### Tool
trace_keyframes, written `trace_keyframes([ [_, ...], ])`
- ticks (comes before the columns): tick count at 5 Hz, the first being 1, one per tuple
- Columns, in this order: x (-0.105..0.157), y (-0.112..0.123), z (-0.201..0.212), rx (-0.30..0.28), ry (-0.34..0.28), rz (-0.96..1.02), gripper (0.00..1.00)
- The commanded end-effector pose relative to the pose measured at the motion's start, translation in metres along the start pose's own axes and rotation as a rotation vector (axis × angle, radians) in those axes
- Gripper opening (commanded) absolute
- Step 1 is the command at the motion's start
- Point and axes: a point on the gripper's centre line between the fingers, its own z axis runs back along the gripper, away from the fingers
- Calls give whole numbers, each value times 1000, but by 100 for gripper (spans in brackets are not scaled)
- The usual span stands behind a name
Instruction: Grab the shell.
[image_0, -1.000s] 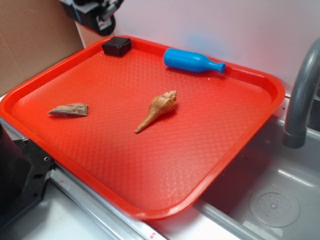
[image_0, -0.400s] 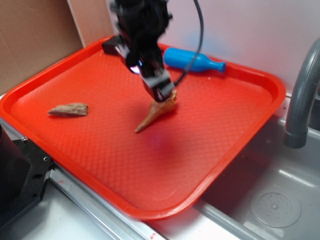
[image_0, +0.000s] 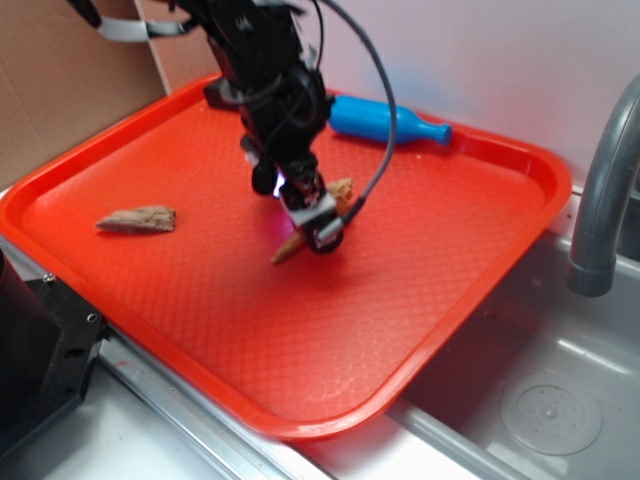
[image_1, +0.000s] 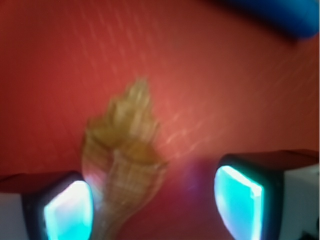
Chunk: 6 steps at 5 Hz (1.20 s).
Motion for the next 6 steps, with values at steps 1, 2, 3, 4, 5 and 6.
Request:
trace_keyframes([
  [1,15,-11,-9,20,71,-12,0],
  [2,15,-14,-3,53,63,-5,0],
  [3,11,-17,26,95,41,15,0],
  [4,-1,-21,78,124,69,73,0],
  [5,-24,-16,133,112,121,234,0],
  [6,-22,-10,182,131,62,258,0],
])
